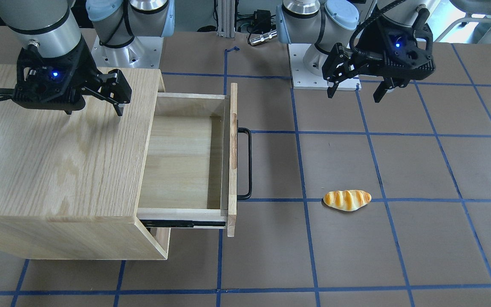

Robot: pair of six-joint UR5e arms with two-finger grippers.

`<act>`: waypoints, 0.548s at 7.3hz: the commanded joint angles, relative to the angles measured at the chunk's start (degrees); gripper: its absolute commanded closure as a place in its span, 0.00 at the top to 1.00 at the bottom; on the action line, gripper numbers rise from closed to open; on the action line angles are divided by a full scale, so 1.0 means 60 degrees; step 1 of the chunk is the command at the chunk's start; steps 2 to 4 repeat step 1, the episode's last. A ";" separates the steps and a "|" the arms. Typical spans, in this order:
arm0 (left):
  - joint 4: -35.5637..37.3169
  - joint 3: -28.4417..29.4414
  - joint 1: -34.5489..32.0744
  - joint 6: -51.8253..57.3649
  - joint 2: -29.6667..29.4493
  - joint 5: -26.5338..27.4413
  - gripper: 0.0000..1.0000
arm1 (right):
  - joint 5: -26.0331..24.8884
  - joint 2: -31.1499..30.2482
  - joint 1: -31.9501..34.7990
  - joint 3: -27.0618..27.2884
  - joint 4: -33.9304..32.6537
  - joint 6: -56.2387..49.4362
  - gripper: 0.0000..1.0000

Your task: Open upper drawer

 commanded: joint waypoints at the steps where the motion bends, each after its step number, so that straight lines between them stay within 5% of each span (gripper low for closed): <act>1: 0.0001 -0.0006 0.0000 -0.0012 0.0002 -0.0014 1.00 | 0.0000 0.0000 -0.0014 0.0010 0.0000 0.0014 1.00; 4: 0.0001 -0.0006 0.0000 -0.0012 0.0002 -0.0014 1.00 | 0.0000 0.0000 -0.0014 0.0010 0.0000 0.0014 1.00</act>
